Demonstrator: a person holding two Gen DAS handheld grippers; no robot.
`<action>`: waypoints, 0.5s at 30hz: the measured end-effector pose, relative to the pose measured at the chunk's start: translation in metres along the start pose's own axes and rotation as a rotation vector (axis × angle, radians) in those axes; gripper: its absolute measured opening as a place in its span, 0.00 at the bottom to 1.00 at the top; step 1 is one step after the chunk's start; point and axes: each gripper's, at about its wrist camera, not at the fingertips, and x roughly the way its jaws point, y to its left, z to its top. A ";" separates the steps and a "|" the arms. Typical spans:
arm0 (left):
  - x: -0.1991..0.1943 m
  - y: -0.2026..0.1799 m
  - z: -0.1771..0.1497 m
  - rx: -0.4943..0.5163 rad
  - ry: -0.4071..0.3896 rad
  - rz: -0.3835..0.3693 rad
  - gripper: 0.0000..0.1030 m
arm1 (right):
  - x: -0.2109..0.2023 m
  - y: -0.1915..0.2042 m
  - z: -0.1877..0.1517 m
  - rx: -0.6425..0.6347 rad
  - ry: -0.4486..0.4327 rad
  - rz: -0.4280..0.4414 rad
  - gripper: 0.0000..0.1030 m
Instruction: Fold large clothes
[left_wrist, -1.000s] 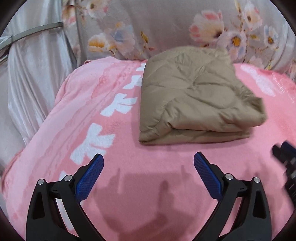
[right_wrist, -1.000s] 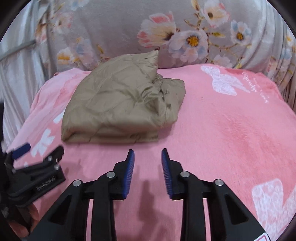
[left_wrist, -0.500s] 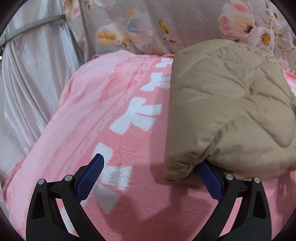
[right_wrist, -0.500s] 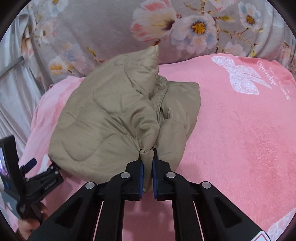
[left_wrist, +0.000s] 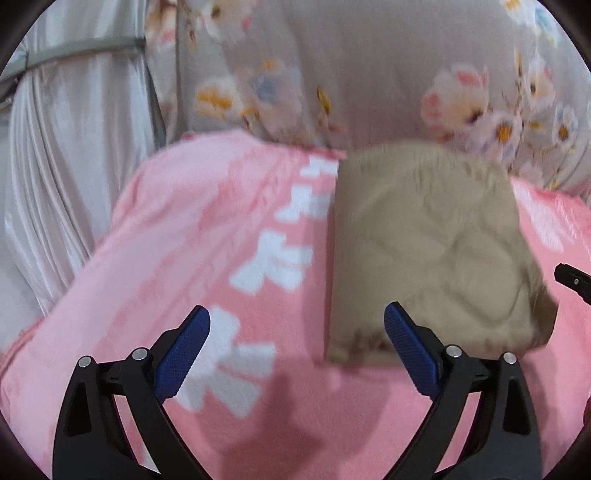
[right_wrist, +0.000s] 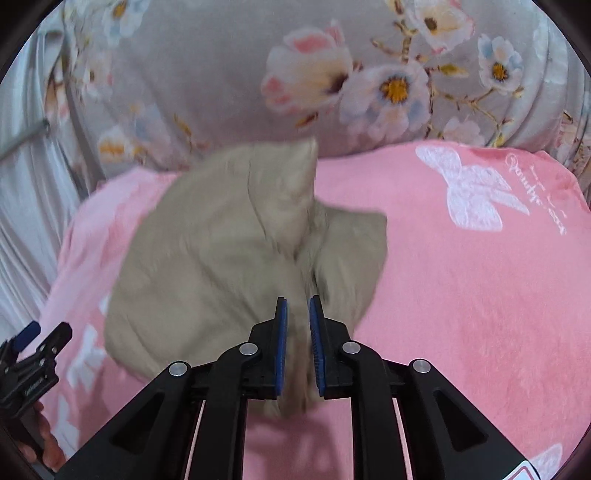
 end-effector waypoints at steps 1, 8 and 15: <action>0.001 -0.003 0.011 0.002 -0.014 0.000 0.92 | 0.003 0.001 0.011 0.015 -0.007 0.015 0.13; 0.070 -0.048 0.060 0.041 0.033 0.064 0.91 | 0.067 0.015 0.062 0.043 0.020 0.029 0.09; 0.104 -0.069 0.042 0.062 0.071 0.081 0.93 | 0.132 0.003 0.049 0.026 0.166 -0.021 0.02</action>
